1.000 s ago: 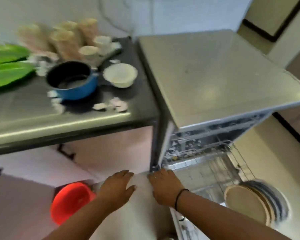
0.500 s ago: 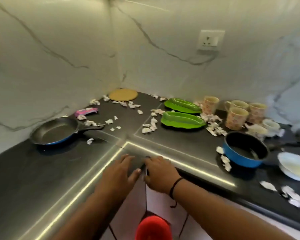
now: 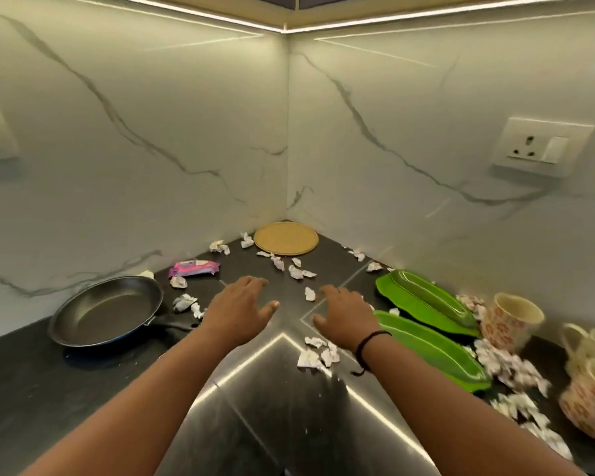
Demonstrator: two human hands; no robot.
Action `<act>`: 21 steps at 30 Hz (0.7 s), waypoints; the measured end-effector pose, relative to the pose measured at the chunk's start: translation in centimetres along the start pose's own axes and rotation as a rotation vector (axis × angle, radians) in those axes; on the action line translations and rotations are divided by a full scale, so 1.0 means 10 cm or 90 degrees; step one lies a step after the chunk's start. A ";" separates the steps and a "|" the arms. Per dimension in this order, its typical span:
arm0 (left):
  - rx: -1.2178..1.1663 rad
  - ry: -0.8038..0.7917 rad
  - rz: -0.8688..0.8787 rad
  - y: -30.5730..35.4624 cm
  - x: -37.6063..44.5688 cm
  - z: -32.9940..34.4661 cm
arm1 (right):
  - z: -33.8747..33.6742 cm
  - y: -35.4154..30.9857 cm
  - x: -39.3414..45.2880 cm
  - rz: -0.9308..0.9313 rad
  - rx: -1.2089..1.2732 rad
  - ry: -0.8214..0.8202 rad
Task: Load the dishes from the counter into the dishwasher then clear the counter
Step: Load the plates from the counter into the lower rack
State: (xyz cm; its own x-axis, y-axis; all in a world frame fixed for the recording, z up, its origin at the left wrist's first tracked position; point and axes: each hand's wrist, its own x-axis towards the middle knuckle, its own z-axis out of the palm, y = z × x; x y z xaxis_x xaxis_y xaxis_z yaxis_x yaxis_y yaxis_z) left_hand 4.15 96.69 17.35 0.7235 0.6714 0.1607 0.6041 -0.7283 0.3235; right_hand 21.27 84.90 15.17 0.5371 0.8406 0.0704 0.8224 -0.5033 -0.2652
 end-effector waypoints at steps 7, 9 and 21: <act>0.006 -0.054 -0.080 -0.26 0.93 0.06 | 0.09 0.25 1.07 0.118 0.282 -0.041; -0.030 -0.059 -0.100 -0.37 1.21 0.10 | 0.20 0.32 1.33 0.195 0.407 -0.040; -0.383 -0.093 -0.333 -1.06 3.06 0.70 | 0.76 0.74 3.16 0.494 0.800 0.023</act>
State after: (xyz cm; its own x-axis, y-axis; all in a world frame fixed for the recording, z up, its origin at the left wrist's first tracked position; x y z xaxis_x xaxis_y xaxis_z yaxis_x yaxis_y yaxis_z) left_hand 22.24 124.02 12.30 0.4586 0.8497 -0.2601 0.6233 -0.0990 0.7757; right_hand 42.90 109.22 8.09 0.7764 0.4339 -0.4571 -0.3545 -0.2989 -0.8860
